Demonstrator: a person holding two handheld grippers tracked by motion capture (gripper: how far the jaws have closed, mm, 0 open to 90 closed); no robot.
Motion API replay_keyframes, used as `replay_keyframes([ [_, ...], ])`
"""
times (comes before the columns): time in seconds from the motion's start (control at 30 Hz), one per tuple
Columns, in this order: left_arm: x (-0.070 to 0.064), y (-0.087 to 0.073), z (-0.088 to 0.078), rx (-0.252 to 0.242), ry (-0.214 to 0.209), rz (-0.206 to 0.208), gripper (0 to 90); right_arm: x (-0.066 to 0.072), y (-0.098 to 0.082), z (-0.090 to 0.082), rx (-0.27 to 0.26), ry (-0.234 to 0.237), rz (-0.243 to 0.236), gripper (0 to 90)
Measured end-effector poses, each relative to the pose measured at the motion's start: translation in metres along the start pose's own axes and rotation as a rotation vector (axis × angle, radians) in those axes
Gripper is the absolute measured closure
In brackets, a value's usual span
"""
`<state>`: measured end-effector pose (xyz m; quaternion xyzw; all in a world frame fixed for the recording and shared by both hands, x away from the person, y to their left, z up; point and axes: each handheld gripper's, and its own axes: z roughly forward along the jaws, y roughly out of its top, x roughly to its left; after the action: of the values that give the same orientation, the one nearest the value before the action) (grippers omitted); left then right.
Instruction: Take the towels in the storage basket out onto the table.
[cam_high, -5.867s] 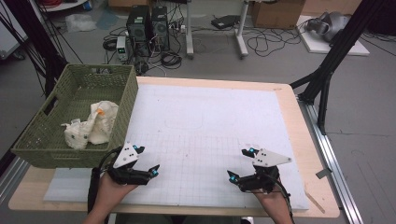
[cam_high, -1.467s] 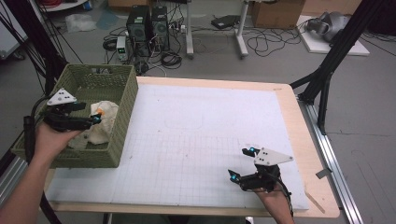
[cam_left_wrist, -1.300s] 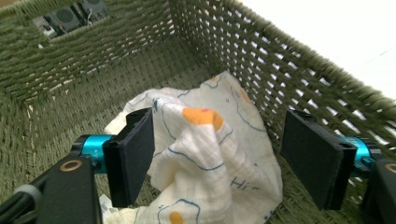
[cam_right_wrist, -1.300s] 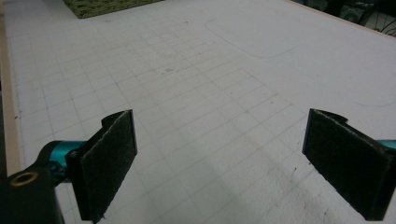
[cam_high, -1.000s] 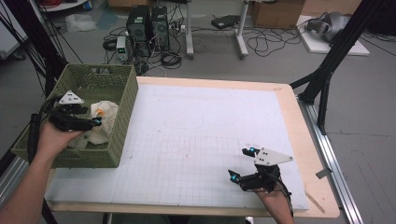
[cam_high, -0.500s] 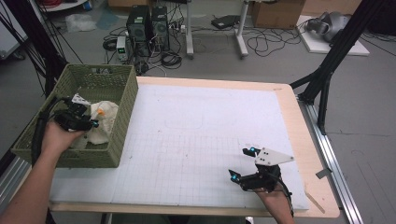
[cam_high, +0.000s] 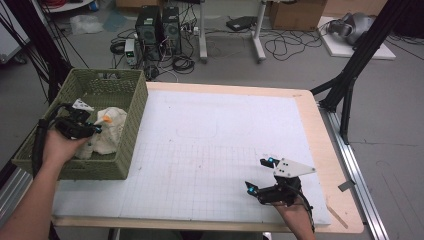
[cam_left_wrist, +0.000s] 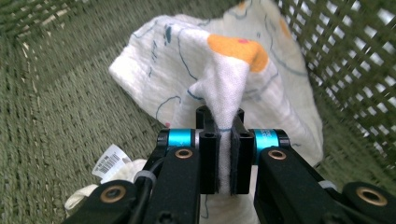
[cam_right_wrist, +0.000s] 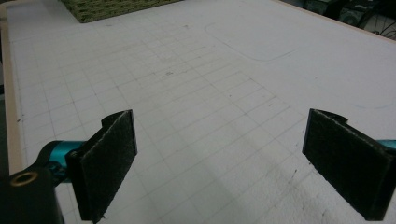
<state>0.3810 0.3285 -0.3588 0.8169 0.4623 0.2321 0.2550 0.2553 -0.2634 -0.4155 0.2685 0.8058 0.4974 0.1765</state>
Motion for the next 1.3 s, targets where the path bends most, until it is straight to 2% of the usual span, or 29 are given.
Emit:
replay_keyframes([
  [0.17, 0.008, -0.002, -0.011, -0.068, -0.011, -0.057, 85.1, 0.000, 0.000, 0.000, -0.005, 0.003, 0.003, 9.2],
  [0.3, 0.012, -0.003, -0.024, -0.144, 0.000, -0.091, 85.2, 0.000, 0.000, -0.001, -0.007, -0.001, 0.009, 9.2],
  [0.5, 0.013, -0.006, -0.040, -0.229, -0.001, -0.108, 85.3, 0.000, 0.000, -0.001, -0.007, -0.001, 0.010, 9.2],
  [0.77, 0.016, -0.008, -0.055, -0.352, -0.031, -0.154, 85.3, -0.001, 0.000, -0.001, -0.015, -0.005, 0.007, 9.2],
  [0.87, 0.016, -0.010, -0.061, -0.406, -0.034, -0.163, 85.3, -0.001, 0.000, -0.002, -0.014, -0.005, 0.013, 9.2],
  [1.0, 0.016, -0.012, -0.067, -0.447, -0.028, -0.162, 85.3, -0.001, 0.001, -0.002, -0.018, -0.004, 0.011, 9.2],
  [1.3, 0.010, -0.012, -0.074, -0.511, -0.021, -0.140, 85.4, -0.001, 0.001, -0.002, -0.020, -0.003, 0.007, 9.2],
])
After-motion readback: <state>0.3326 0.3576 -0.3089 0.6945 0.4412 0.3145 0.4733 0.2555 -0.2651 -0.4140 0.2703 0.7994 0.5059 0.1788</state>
